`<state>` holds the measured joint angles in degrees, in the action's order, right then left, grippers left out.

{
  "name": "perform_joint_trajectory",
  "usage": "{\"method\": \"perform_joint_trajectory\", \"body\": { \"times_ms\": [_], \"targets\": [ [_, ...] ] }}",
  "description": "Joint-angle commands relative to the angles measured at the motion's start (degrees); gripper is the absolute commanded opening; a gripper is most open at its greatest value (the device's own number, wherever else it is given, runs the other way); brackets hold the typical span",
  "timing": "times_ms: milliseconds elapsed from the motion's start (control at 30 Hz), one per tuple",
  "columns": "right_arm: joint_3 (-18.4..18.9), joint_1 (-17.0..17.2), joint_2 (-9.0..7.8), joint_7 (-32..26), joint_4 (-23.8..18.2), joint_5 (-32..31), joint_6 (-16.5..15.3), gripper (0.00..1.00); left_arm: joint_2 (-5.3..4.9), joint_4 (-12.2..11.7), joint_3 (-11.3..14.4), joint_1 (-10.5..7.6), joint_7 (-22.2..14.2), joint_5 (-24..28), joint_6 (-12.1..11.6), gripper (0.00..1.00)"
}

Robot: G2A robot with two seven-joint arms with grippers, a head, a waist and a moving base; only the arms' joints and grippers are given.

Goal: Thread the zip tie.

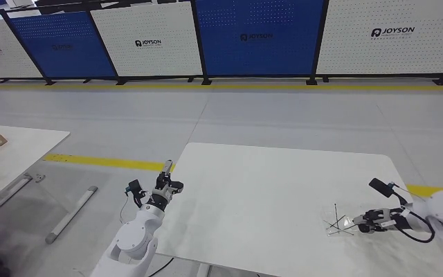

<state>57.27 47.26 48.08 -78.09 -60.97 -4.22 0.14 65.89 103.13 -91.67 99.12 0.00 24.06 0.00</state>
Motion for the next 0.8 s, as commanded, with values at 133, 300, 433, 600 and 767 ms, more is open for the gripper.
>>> {"method": "perform_joint_trajectory", "body": {
  "times_ms": [133,300,433,600,767],
  "targets": [
    [-0.2,0.0,0.11,0.8,-0.4,-0.7,0.8,0.16,0.0,0.0,0.0,0.0,0.0,0.0,0.0,1.0],
    [-0.4,-0.1,0.19,0.6,-0.4,-0.9,0.8,0.13,0.0,0.0,0.0,0.0,0.0,0.0,0.0,1.0],
    [-0.5,-0.3,0.26,0.4,-0.4,-1.0,0.7,0.12,0.0,0.0,0.0,0.0,0.0,0.0,0.0,1.0],
    [-0.5,-0.4,0.34,0.2,-0.3,-0.9,0.4,0.14,0.0,0.0,0.0,0.0,0.0,0.0,0.0,1.0],
    [-0.5,-0.5,0.39,0.2,-0.2,-0.9,0.4,0.1,0.0,0.0,0.0,0.0,0.0,0.0,0.0,1.0]
  ]
}}
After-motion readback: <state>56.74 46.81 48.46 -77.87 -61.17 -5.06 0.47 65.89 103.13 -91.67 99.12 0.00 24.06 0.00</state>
